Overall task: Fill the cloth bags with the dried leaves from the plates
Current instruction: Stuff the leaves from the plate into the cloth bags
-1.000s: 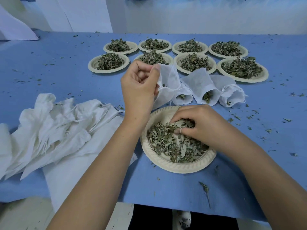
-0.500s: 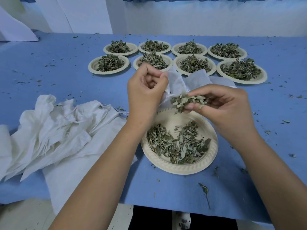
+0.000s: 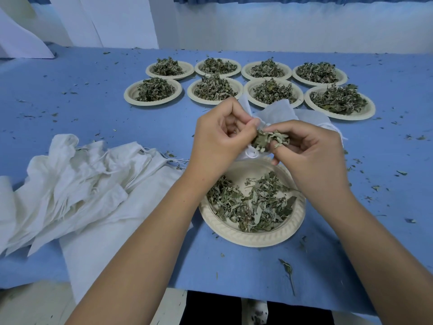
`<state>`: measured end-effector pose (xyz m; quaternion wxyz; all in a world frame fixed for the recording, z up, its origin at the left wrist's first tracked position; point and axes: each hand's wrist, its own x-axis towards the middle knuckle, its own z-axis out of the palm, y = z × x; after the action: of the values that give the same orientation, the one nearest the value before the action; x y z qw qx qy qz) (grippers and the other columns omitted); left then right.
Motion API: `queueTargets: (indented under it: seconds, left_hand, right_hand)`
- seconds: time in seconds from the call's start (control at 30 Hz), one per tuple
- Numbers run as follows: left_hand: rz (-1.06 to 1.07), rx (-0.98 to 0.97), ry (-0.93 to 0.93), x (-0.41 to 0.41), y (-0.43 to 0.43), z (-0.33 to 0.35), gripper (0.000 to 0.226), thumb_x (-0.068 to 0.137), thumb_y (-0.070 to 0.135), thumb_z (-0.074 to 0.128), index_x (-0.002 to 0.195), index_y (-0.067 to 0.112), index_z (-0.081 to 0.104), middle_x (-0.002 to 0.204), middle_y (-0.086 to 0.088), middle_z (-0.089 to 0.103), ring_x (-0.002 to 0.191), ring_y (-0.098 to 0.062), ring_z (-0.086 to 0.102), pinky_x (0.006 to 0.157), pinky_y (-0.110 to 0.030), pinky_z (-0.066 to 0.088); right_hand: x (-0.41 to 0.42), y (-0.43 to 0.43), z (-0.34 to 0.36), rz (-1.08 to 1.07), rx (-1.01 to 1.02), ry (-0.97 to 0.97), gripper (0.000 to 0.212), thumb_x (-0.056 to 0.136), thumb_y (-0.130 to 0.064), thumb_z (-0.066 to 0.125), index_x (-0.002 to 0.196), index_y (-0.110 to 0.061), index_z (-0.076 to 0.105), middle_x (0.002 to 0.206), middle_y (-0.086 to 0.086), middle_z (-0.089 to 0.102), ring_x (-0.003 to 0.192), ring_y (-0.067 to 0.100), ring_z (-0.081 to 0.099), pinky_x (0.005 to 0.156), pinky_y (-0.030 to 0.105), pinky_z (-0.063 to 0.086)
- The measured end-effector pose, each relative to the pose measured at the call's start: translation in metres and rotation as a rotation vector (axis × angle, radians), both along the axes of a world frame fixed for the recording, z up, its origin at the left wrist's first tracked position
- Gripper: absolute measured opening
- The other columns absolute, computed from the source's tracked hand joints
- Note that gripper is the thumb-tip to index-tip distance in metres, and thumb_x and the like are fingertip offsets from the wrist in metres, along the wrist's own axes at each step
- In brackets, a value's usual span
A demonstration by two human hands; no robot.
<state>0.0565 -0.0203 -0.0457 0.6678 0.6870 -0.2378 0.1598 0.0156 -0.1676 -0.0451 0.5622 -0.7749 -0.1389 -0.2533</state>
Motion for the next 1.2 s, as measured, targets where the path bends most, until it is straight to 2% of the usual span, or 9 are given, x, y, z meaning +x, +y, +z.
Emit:
queueTargets:
  seconds: [0.07,0.17,0.23,0.47,0.63,0.83,0.93,1.07,1.2]
  left_hand:
    - [-0.014,0.019,-0.008,0.0004,0.0003,-0.001,0.02,0.087,0.002,0.066,0.075,0.013,0.055,0.055,0.002,0.054,0.047,0.0,0.045,0.047,-0.016,0.037]
    - [-0.031,0.082,-0.033,0.0009,-0.0005,-0.003,0.021,0.086,0.0,0.067,0.074,0.013,0.056,0.056,0.01,0.054,0.048,0.0,0.047,0.05,-0.013,0.038]
    - [-0.043,0.113,-0.047,0.0002,-0.0013,-0.0043,0.017,0.086,0.0,0.067,0.076,0.009,0.057,0.057,0.012,0.055,0.048,0.0,0.048,0.051,-0.013,0.039]
    - [-0.023,0.096,-0.042,0.0002,-0.001,-0.0015,0.023,0.087,0.0,0.067,0.074,0.015,0.055,0.055,0.008,0.053,0.046,0.0,0.046,0.049,-0.014,0.038]
    - [-0.032,0.095,-0.028,-0.0007,-0.0009,-0.0009,0.022,0.086,-0.001,0.067,0.074,0.013,0.056,0.054,0.011,0.053,0.045,0.001,0.047,0.049,-0.013,0.039]
    - [-0.04,0.104,-0.017,-0.0003,-0.0013,-0.0016,0.023,0.086,-0.001,0.067,0.073,0.013,0.055,0.052,0.014,0.053,0.045,0.001,0.048,0.049,-0.014,0.039]
    - [-0.03,0.086,-0.004,0.0002,-0.0002,-0.0005,0.024,0.087,-0.001,0.067,0.073,0.015,0.055,0.052,0.014,0.055,0.044,0.0,0.048,0.048,-0.013,0.039]
    - [-0.021,0.079,-0.002,-0.0003,-0.0002,0.0007,0.024,0.087,0.0,0.067,0.073,0.016,0.055,0.053,0.012,0.053,0.044,0.0,0.046,0.047,-0.014,0.038]
    - [-0.027,0.086,-0.003,-0.0007,-0.0003,0.0006,0.024,0.086,0.0,0.067,0.072,0.016,0.055,0.054,0.012,0.053,0.044,0.0,0.046,0.047,-0.014,0.039]
  right_hand:
    - [0.0017,-0.0012,-0.003,-0.074,-0.113,-0.034,0.043,0.076,0.003,0.066,0.089,-0.038,0.069,0.068,0.004,0.069,0.051,0.026,0.056,0.053,0.034,0.049]
    - [0.0012,0.0007,-0.0031,-0.137,-0.327,-0.126,0.035,0.071,0.007,0.064,0.094,-0.016,0.076,0.07,-0.008,0.067,0.054,0.006,0.052,0.054,0.011,0.041]
    - [0.0013,0.0015,-0.0019,-0.143,-0.434,-0.149,0.032,0.068,0.012,0.064,0.091,-0.007,0.076,0.073,-0.006,0.066,0.06,0.005,0.05,0.059,0.005,0.038]
    - [-0.0018,0.0034,0.0031,-0.046,-0.281,-0.052,0.03,0.069,0.014,0.067,0.091,-0.006,0.064,0.095,0.005,0.06,0.074,0.021,0.06,0.063,0.035,0.05]
    - [-0.001,0.0025,0.0007,-0.105,-0.336,-0.096,0.024,0.062,0.013,0.066,0.069,-0.005,0.054,0.072,0.0,0.05,0.057,0.003,0.043,0.054,0.015,0.035]
    - [0.0023,0.0007,0.0001,-0.072,-0.285,0.015,0.032,0.064,0.013,0.069,0.08,-0.009,0.053,0.085,-0.004,0.049,0.057,0.001,0.047,0.052,0.013,0.036]
    - [0.002,-0.002,0.0035,-0.047,-0.256,-0.001,0.035,0.062,0.013,0.071,0.074,-0.009,0.047,0.08,-0.004,0.045,0.061,0.007,0.045,0.055,0.016,0.041]
    - [0.0002,-0.0021,0.0041,-0.03,-0.301,-0.052,0.026,0.063,0.013,0.07,0.066,-0.007,0.053,0.07,-0.002,0.051,0.063,0.018,0.05,0.061,0.038,0.045]
    - [0.0004,-0.001,0.0027,-0.051,-0.254,-0.029,0.024,0.066,0.013,0.07,0.069,-0.009,0.058,0.073,0.001,0.057,0.059,0.026,0.053,0.059,0.041,0.047]
